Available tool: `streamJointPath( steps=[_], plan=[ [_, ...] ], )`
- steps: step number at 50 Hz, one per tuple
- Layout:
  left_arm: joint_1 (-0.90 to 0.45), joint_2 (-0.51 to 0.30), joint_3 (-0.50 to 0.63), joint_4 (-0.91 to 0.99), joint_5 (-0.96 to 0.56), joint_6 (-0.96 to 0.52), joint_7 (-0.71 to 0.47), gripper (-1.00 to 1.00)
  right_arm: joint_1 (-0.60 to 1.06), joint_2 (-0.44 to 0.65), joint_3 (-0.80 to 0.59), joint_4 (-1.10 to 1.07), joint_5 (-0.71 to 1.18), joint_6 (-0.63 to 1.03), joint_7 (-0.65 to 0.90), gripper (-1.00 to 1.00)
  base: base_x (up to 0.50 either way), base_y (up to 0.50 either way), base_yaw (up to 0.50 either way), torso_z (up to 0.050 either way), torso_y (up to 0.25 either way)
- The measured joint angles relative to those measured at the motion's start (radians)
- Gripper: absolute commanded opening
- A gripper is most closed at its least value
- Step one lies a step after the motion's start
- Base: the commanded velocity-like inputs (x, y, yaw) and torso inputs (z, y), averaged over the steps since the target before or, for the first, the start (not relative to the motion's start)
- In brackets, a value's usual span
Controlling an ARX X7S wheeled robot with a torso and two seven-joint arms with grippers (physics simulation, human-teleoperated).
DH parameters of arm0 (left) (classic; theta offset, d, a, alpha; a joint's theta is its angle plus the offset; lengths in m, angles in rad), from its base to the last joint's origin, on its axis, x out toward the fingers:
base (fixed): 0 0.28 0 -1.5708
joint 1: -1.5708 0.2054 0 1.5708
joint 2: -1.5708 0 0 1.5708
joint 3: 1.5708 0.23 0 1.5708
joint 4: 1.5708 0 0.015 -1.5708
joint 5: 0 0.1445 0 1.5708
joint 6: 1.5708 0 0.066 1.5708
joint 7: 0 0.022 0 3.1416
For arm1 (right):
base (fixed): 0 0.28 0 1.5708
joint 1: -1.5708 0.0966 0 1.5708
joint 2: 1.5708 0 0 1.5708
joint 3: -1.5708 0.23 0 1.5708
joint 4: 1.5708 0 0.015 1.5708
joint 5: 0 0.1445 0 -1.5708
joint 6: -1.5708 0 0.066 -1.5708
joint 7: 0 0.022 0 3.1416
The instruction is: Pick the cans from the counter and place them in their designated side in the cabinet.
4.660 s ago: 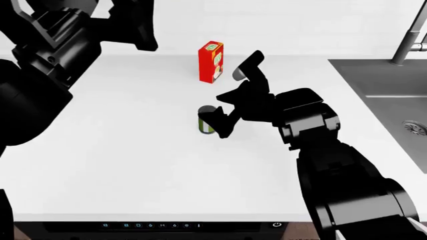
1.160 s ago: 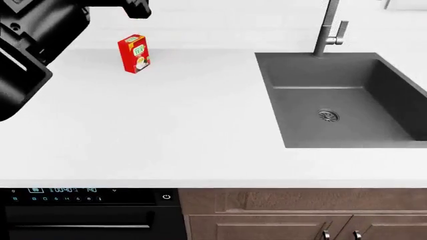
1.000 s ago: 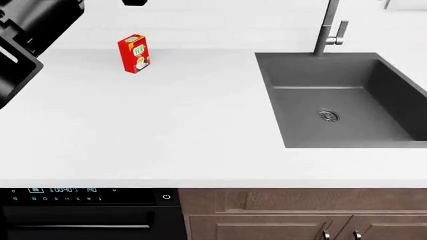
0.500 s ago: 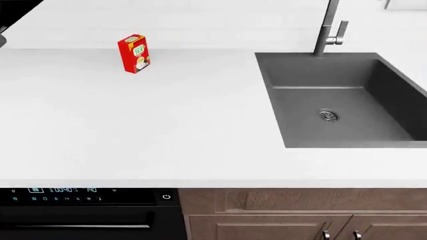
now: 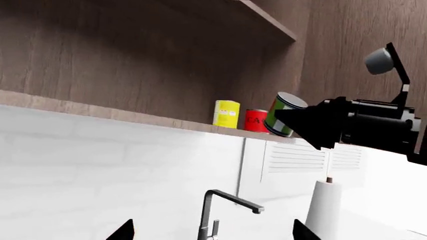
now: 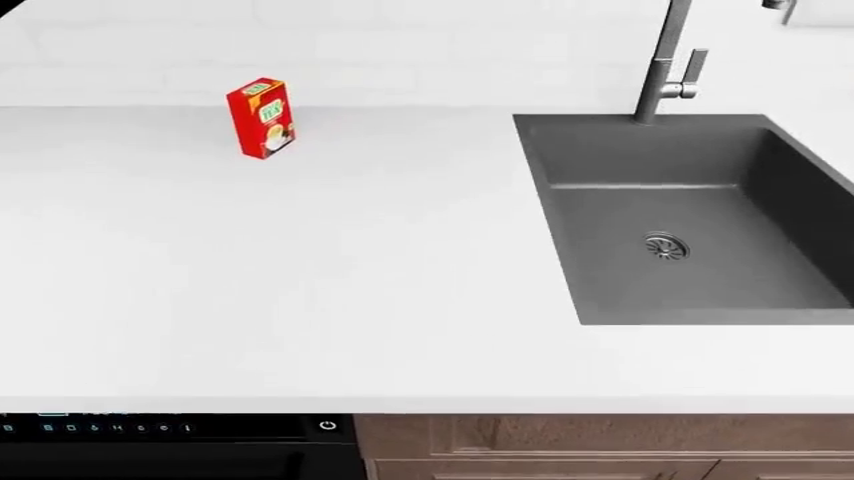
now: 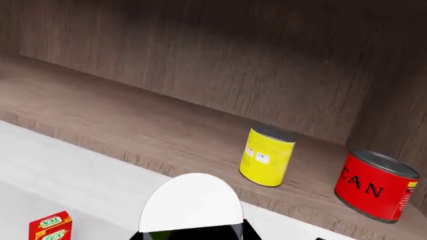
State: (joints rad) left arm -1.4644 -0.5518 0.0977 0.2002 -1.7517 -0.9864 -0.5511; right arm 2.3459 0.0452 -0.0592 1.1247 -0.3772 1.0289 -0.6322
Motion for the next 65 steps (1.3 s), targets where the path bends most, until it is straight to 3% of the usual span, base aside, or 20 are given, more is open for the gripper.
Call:
streamJointPath(
  steps=[17, 44, 65],
  plan=[
    [-0.016, -0.001, 0.010, 0.000, -0.002, 0.000, -0.001, 1.00, 0.001, -0.001, 0.001, 0.000, 0.000, 0.000, 0.000, -1.00, 0.15, 0.29, 0.00, 0.000, 0.001],
    [-0.008, -0.006, 0.015, 0.016, 0.000, 0.009, 0.013, 1.00, 0.000, 0.000, 0.001, 0.001, 0.000, 0.000, 0.000, -1.00, 0.05, 0.00, 0.00, 0.000, 0.001],
    [-0.009, -0.011, 0.019, 0.014, -0.003, 0.015, 0.019, 1.00, 0.001, 0.000, 0.000, 0.001, -0.001, 0.000, 0.000, -1.00, 0.24, -0.04, 0.00, 0.000, 0.001]
  ],
)
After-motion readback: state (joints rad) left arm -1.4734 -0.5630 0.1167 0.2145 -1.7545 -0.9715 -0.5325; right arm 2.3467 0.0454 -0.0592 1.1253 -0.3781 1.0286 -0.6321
